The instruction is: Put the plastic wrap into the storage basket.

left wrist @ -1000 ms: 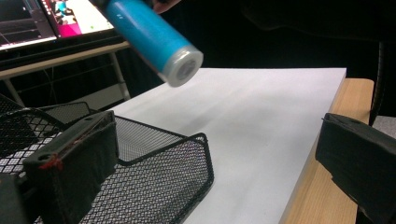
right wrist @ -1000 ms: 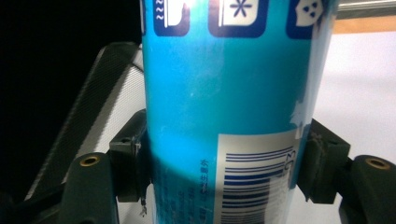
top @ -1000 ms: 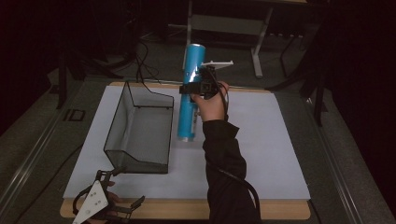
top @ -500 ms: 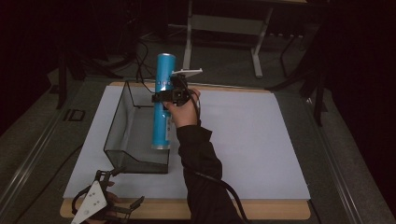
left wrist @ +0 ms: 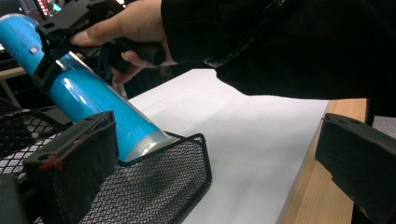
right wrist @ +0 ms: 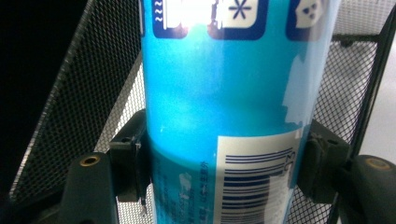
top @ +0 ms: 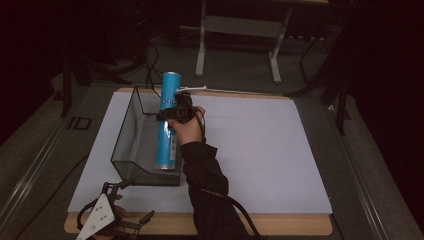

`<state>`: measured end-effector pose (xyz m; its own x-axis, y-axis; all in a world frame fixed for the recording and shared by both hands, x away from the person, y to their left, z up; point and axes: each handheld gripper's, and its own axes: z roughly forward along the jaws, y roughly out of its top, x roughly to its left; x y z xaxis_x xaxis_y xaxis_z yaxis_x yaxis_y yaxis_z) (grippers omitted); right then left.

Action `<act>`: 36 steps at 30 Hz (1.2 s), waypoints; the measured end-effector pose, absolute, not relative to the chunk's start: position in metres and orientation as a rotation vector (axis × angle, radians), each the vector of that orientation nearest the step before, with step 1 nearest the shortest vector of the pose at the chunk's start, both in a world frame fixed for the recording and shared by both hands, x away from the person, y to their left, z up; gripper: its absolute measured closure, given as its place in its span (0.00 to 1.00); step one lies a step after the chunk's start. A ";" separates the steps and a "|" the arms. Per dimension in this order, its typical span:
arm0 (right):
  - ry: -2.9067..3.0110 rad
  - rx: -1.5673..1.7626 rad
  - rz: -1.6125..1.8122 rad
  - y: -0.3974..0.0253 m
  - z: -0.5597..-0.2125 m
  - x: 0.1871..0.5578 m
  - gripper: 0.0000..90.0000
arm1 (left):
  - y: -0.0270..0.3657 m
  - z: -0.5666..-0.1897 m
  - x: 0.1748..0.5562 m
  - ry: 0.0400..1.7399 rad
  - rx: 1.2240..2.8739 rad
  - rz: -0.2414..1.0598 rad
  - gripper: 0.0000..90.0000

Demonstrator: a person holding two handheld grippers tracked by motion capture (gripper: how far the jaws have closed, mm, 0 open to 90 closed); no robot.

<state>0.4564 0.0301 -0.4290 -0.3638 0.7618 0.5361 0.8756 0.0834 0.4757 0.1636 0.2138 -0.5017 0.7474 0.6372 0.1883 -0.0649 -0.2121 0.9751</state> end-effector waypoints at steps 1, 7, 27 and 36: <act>-2.203 -1.678 -1.141 0.031 -0.431 0.456 0.35 | 0.214 -0.502 0.163 0.460 1.674 0.686 0.00; -2.183 -1.694 -1.101 0.031 -0.444 0.457 0.35 | 0.214 -0.502 0.164 0.461 1.672 0.688 0.00; -2.134 -1.733 -1.005 0.031 -0.475 0.457 0.35 | 0.213 -0.502 0.164 0.456 1.677 0.684 0.00; -2.194 -1.729 -1.021 0.034 -0.474 0.454 0.34 | 0.213 -0.502 0.164 0.454 1.685 0.683 0.00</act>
